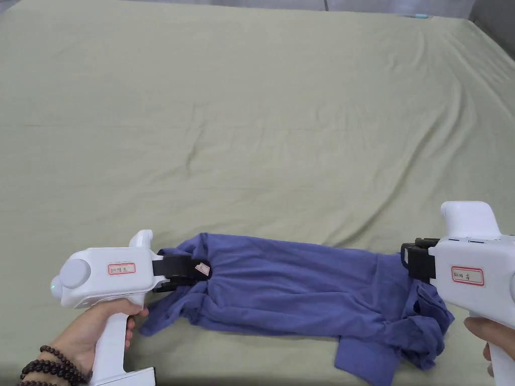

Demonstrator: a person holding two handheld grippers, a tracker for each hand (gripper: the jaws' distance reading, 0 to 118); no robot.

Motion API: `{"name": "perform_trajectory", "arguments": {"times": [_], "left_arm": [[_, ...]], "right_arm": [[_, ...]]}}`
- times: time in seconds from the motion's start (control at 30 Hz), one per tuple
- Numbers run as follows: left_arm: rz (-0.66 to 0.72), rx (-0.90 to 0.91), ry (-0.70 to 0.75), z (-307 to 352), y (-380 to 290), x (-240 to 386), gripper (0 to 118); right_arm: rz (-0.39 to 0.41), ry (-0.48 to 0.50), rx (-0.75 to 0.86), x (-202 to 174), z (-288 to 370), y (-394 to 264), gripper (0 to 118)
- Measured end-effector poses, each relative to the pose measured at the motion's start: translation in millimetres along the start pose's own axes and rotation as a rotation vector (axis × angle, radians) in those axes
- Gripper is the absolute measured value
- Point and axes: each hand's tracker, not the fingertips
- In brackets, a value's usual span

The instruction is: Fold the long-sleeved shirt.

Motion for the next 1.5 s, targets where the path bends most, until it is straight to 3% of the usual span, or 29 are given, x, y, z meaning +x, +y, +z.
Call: {"name": "perform_trajectory", "arguments": {"times": [0.07,0.33,0.63,0.77,0.97,1.17,1.27,1.33,1.5], "left_arm": [[-0.045,0.043,0.083,9,-2,6,6],[-0.032,0.169,0.084,80,12,-11,6],[0.018,0.297,0.296,181,20,-38,5],[-0.022,0.279,0.168,184,21,-12,5],[-0.117,0.21,-0.09,126,20,91,5],[-0.192,0.007,-0.182,15,11,170,5],[-0.179,-0.061,-0.131,-49,1,183,5],[-0.097,-0.129,-0.119,-90,-4,174,5],[-0.036,-0.174,-0.047,-135,-16,158,8]], "right_arm": [[-0.002,-0.004,-0.001,2,1,-2,3],[-0.003,-0.002,-0.015,1,-6,-2,3],[0.005,0.042,-0.017,-8,-16,-1,3],[0.014,0.049,-0.02,-11,-20,-1,3],[-0.002,0.056,-0.017,-9,-21,-3,3],[-0.033,0.043,-0.009,7,-12,-8,3],[-0.065,0.026,0.003,19,-6,-11,3],[-0.085,0.013,0.009,28,-1,-14,3],[-0.116,-0.023,0.015,47,9,-21,3]]}}
